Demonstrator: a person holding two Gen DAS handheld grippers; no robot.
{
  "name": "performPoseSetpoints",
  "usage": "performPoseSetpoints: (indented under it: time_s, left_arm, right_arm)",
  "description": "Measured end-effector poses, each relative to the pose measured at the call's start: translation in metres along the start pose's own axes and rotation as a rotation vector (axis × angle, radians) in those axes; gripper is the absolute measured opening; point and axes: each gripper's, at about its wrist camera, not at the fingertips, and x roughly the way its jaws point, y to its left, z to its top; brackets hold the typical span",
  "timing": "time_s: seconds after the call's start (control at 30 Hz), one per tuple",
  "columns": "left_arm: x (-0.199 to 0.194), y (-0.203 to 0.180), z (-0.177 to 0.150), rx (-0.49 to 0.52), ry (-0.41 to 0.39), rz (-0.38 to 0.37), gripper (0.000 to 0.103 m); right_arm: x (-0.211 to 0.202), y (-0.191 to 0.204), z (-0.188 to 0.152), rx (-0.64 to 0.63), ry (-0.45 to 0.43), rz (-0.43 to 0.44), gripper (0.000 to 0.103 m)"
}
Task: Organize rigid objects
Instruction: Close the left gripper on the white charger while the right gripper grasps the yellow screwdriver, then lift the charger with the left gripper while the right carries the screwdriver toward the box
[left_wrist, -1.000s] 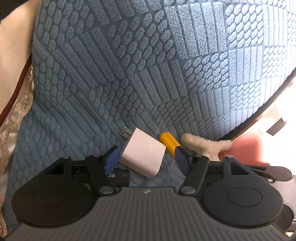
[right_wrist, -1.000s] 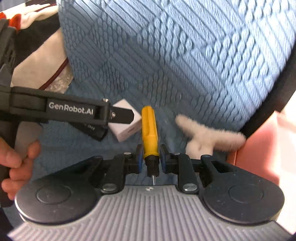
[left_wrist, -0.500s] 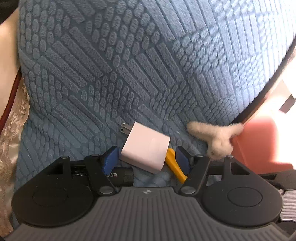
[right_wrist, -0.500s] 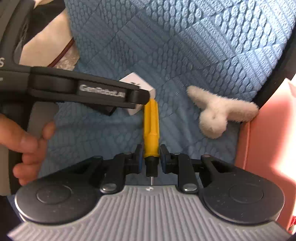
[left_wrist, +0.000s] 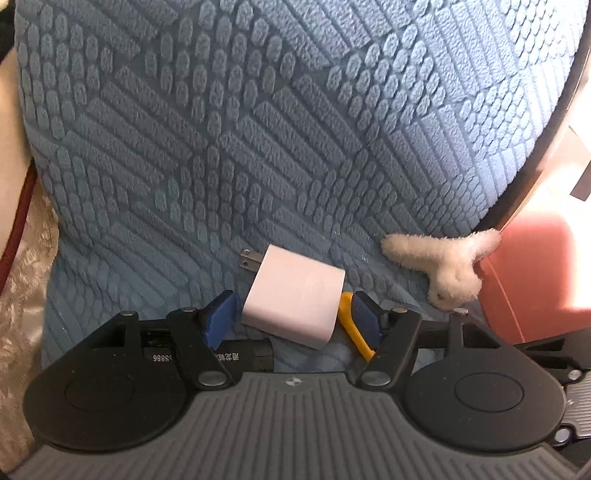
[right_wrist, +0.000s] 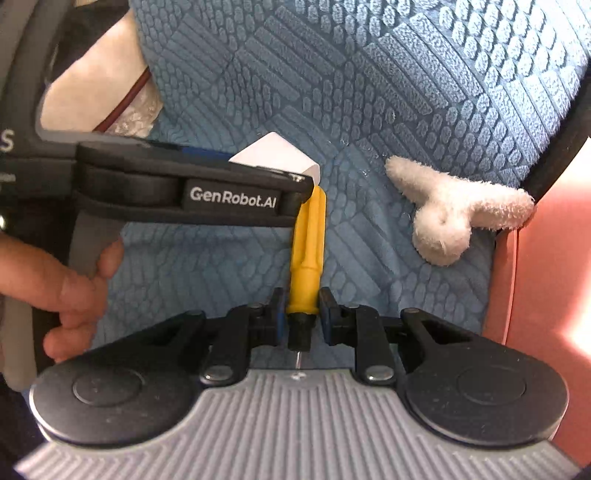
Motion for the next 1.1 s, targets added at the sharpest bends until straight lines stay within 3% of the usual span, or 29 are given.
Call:
performPoseSetpoints:
  time_s: [0.07, 0.13, 0.37, 0.53, 1.1]
  left_arm:
    - [0.002, -0.003, 0.000, 0.017, 0.001, 0.006, 0.071]
    - [0.003, -0.006, -0.002, 0.027, 0.006, 0.018, 0.062]
    - [-0.030, -0.007, -0.002, 0.011, -0.035, 0.015, 0.059]
    - [-0.047, -0.009, -0.011, -0.008, -0.002, 0.022, 0.059]
    - [-0.111, -0.002, -0.081, -0.143, 0.031, 0.036, 0.057]
  right_arm:
    - [-0.001, 0.000, -0.002, 0.010, -0.001, -0.010, 0.023]
    - [-0.003, 0.000, -0.004, 0.020, -0.001, -0.010, 0.023]
    - [-0.003, -0.002, -0.003, 0.035, -0.006, -0.008, 0.023]
    - [-0.006, 0.000, -0.005, 0.066, 0.001, 0.001, 0.023]
    - [-0.026, 0.023, -0.044, 0.083, -0.014, -0.008, 0.023]
